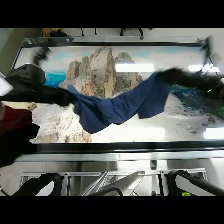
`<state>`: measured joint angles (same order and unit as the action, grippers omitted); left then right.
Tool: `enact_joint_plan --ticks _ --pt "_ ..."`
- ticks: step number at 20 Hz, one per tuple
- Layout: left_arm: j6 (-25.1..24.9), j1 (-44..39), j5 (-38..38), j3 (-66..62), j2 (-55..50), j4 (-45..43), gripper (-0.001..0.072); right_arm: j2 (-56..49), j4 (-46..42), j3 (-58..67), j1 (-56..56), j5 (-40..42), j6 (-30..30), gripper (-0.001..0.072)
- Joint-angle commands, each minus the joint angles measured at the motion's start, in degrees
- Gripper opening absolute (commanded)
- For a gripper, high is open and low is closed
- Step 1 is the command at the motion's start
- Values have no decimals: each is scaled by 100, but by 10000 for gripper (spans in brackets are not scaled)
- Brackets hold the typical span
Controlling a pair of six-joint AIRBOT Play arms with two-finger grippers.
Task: Fold the shirts.
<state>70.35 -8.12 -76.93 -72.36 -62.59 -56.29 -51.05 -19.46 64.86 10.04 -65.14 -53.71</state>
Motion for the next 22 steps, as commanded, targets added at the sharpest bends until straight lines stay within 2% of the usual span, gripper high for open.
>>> enact_joint_plan --ticks 1,4,8,12,16,21,22 --pt "-365 -114 601 1784 -942 -249 16 -785 -798 -1445 -409 800 -201 21" --pt "-551 354 997 2050 -1899 -243 16 -1705 -619 -1423 -264 949 157 21" --pt "-557 831 1043 1047 -2677 -199 16 -2358 -431 -654 28 988 345 22" --pt "-380 894 946 -424 -2815 -208 17 -2498 -420 468 304 981 422 22" --pt "-96 1126 404 -1657 -2815 -260 17 -2487 20 1530 874 708 396 21" --pt "-42 1158 254 -2050 -3136 -247 18 -2715 -46 1624 1128 623 273 23" --pt "-44 1106 291 -2050 -3254 -267 25 -2824 -44 1626 1128 623 275 61"
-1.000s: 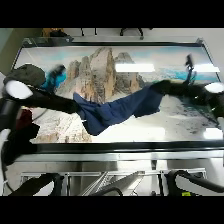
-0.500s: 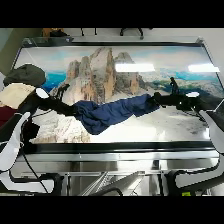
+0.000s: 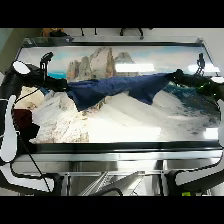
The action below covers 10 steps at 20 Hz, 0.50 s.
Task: Fold the shirts.
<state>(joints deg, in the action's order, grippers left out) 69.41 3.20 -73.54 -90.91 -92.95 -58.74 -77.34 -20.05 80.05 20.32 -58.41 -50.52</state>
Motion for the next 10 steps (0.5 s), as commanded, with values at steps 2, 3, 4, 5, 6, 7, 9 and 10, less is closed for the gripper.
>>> enact_joint_plan --ticks 2,3,4,5,6,7,9,10 --pt "105 -42 133 -197 -409 -22 686 -411 17 107 120 -2 7 382" --pt "118 -2 238 -203 -439 -26 679 -461 13 107 197 -13 155 390" --pt "120 87 321 -201 -433 -28 678 -468 -92 107 317 -13 256 390" --pt "173 236 317 -201 -409 -28 678 -459 -256 109 457 -46 254 390" --pt "262 382 238 -199 -393 -26 678 -457 -455 107 605 -170 251 390" --pt "409 557 72 -184 -396 -26 677 -468 -702 103 723 -343 195 390" --pt "570 756 -221 85 -396 -11 674 -542 -1069 90 756 -560 76 390" --pt "570 761 -299 323 -396 4 668 -595 -1054 46 702 -640 79 394"
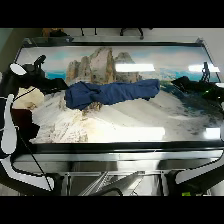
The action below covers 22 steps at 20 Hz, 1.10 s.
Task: Fold the shirts.
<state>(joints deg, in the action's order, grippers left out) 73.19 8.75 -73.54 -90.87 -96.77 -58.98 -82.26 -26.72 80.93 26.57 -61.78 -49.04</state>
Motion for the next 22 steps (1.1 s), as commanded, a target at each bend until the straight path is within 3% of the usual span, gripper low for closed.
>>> enact_joint_plan --ticks 1,2,4,9,11,12,13,14,15,19,22 --pt "188 166 -304 605 -13 44 668 -168 -393 -74 -39 -330 -68 397" --pt "184 79 -201 925 -15 52 668 -245 -398 -107 -201 -356 -68 413" --pt "181 -175 378 1475 -26 50 668 -426 -398 -120 -568 -385 -109 605" --pt "188 -605 1534 1836 -39 50 649 -933 -299 -118 -1436 -107 -219 601" --pt "188 -673 1816 1805 -39 52 475 -1038 227 -118 -1609 275 -133 585" --pt "186 -684 1902 1740 -68 55 383 -1047 490 -109 -1646 442 22 438" --pt "186 -734 1978 1648 -105 48 227 -1047 730 -81 -1648 507 238 215" --pt "186 -741 1974 1523 -162 52 33 -1047 920 -39 -1628 476 330 118" --pt "190 -754 1934 1373 -212 57 18 -1036 1016 33 -1620 376 326 24" --pt "186 -839 1661 459 66 63 14 -599 1482 435 -1480 -166 321 21" --pt "184 -879 1464 -673 1047 68 14 79 2597 1169 -1134 -909 323 21"
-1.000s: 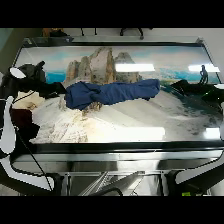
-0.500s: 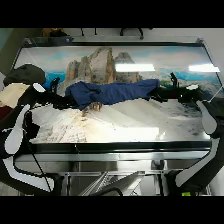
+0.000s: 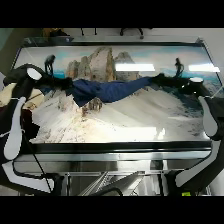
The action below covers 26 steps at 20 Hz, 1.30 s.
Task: Fold the shirts.
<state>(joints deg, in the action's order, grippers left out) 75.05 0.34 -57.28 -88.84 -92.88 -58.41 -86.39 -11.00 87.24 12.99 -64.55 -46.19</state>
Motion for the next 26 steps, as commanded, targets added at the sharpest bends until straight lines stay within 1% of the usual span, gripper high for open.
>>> enact_joint_plan --ticks 1,3,5,6,8,10,12,13,15,17,18,20,23,25,26 --pt "-7 -35 -275 -1349 1027 7 14 780 1471 907 374 -835 39 21" --pt "-7 -22 -407 -2428 1735 -4 14 1397 1976 1676 691 -918 42 21" --pt "-17 55 -514 -3329 2326 -13 14 2037 1958 2326 1049 -804 39 22" --pt "-85 103 -501 -3451 2658 -13 14 2365 1875 2476 1235 -741 37 22" --pt "-247 205 -487 -2970 3338 -11 14 2983 1464 2500 1528 -752 -24 22" --pt "-391 245 -487 -2090 3884 -13 14 3392 378 2498 1547 -752 -267 22" --pt "-415 243 -511 -1266 4111 -4 14 3482 -568 2400 1547 -942 -876 22" --pt "-413 243 -601 -920 4116 9 14 3449 -767 2229 1545 -1172 -1128 22" --pt "-411 243 -903 -256 3971 177 15 3327 -772 1480 1386 -1659 -1257 22" --pt "-420 179 -1224 264 3587 420 16 3198 -887 354 968 -1714 -1176 22" --pt "-431 59 -1327 511 3359 437 16 3119 -949 -282 750 -1641 -1005 22" --pt "-476 -216 -1351 1032 2776 402 17 2911 -1167 -1443 376 -1272 -905 23" --pt "-682 -581 -1196 1742 1674 400 18 2411 -1547 -2911 20 -282 -570 23" --pt "-715 -636 -852 2020 955 400 19 1919 -1628 -3298 22 273 -385 23" --pt "-713 -595 -723 2055 634 411 20 1639 -1633 -3281 83 452 -260 41"
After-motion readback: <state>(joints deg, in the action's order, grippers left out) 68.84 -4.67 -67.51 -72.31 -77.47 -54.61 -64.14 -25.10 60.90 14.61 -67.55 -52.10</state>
